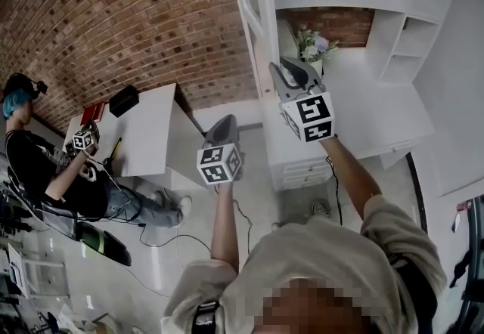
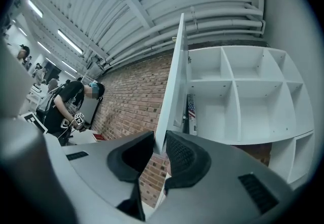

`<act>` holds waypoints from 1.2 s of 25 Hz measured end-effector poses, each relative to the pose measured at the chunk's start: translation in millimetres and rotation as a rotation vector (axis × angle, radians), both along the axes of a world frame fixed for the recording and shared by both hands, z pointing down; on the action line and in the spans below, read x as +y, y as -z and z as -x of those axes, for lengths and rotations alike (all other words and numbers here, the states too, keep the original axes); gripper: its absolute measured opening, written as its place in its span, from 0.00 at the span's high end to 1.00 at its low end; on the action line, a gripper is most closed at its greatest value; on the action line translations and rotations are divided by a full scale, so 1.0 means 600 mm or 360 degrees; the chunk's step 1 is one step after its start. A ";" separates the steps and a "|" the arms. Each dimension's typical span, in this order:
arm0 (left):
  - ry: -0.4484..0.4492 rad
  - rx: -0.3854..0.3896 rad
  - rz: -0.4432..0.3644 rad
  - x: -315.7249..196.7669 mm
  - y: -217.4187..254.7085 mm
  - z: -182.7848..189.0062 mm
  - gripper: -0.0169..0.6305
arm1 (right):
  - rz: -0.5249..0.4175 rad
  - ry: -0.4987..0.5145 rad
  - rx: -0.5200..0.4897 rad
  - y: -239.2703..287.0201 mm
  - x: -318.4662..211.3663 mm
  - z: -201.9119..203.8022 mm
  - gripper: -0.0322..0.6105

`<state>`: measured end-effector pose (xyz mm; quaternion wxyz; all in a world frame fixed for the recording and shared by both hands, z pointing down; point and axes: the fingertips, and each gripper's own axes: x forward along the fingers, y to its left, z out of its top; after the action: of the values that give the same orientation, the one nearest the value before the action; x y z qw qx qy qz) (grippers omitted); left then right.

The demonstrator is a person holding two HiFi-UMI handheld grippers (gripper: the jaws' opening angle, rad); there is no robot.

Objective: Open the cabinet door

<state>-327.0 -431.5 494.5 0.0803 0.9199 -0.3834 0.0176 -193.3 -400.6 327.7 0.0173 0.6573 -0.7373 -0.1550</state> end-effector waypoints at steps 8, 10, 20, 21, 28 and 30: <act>0.0071 -0.0001 0.0011 -0.004 -0.005 0.027 0.93 | 0.0011 0.0091 0.0055 0.000 -0.021 0.064 0.79; 0.0090 -0.0001 0.0014 -0.005 -0.005 0.034 0.93 | 0.0012 0.0112 0.0060 0.001 -0.025 0.076 0.79; 0.0131 -0.0008 0.0043 -0.010 -0.011 0.049 0.93 | -0.0010 0.0185 0.0075 0.002 -0.035 0.099 0.78; 0.0121 -0.0010 0.0043 -0.011 -0.011 0.043 0.93 | -0.0017 0.0198 0.0085 0.002 -0.032 0.098 0.78; 0.0059 -0.0013 0.0049 -0.012 -0.006 -0.021 0.93 | -0.0009 0.0195 0.0093 -0.016 0.001 0.041 0.79; 0.0044 -0.0018 0.0049 -0.012 -0.004 -0.052 0.93 | 0.0015 0.0164 0.0081 -0.026 0.006 0.000 0.80</act>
<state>-296.1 -438.6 497.1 0.0923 0.9131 -0.3962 0.0276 -193.2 -397.1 343.3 0.0313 0.6143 -0.7701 -0.1688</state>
